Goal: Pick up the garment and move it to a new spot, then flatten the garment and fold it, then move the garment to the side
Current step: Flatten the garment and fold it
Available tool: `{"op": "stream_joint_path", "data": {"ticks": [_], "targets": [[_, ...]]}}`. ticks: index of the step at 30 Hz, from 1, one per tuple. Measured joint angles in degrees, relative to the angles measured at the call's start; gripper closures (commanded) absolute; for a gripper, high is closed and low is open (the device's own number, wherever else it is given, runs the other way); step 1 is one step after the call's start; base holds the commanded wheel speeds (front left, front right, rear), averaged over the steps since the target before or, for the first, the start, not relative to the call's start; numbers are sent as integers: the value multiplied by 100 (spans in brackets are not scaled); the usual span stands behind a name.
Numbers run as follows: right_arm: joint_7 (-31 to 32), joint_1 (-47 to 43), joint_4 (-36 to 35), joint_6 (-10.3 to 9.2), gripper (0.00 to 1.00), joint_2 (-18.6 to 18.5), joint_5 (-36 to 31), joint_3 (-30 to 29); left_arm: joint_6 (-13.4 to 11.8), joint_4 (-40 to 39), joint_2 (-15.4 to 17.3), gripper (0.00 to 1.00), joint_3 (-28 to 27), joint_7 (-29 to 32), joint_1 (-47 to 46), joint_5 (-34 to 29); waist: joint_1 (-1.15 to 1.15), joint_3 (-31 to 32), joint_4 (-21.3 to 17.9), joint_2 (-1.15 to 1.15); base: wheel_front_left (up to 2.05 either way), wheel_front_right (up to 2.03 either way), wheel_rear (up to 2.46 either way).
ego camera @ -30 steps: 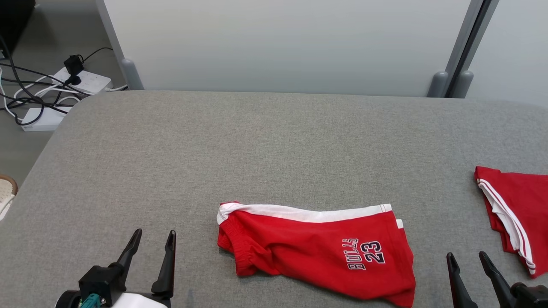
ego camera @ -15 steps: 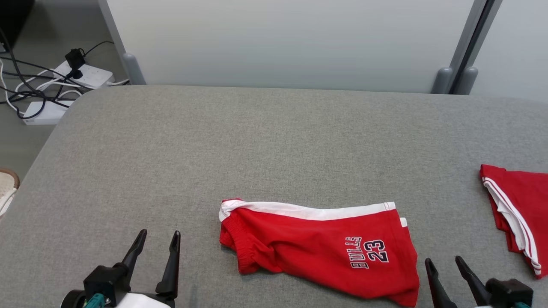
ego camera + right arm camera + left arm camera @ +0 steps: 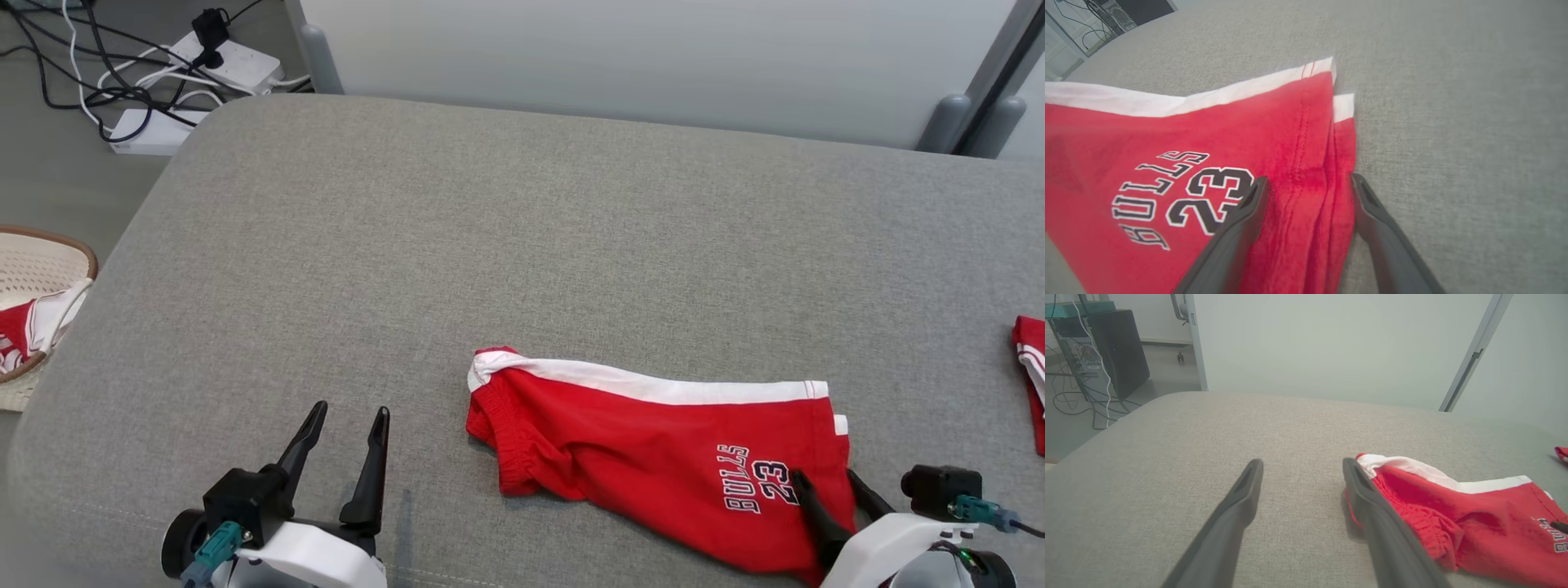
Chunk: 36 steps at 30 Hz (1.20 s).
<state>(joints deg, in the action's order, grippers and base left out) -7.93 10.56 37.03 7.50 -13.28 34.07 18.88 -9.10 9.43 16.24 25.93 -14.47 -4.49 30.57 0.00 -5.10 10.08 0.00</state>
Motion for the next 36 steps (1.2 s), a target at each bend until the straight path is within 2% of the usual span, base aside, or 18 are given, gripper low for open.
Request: {"op": "stream_joint_path", "data": {"ticks": [2,3,12,15,21,25,28,31,36], "targets": [[44,91,68,-1,0,-8,221,118,5,55,-41,0,-4,0,-44,-21,0,-42,55,0,0,0,0],[68,137,73,-1,100,-29,307,199,20,57,-54,0,-18,0,-65,-31,0,-56,67,0,0,0,0],[-58,203,116,1,100,-113,996,525,104,81,-81,0,-147,0,-75,-99,0,-38,-92,0,0,0,0],[-234,184,151,1,100,-213,1169,403,105,67,-93,0,-175,0,-75,-198,0,-41,-177,0,0,0,0],[-466,175,335,0,100,-690,1262,18,105,30,-99,0,-202,0,-75,-234,0,-66,-335,0,0,0,0],[-472,183,240,0,100,-709,1405,4,105,19,-98,0,-265,0,-75,-243,0,-107,-447,0,0,0,0],[-376,190,-214,-1,100,-665,1740,14,151,22,-97,0,-274,0,-75,-244,0,-116,-503,0,0,0,0],[-96,215,-1017,-1,100,-555,2047,55,152,22,-97,0,-285,0,-75,-266,0,-116,-546,0,0,0,0],[367,221,-2219,-1,100,-165,2068,347,156,20,-105,0,-277,0,-79,-286,0,-107,-565,0,0,0,0]]}}
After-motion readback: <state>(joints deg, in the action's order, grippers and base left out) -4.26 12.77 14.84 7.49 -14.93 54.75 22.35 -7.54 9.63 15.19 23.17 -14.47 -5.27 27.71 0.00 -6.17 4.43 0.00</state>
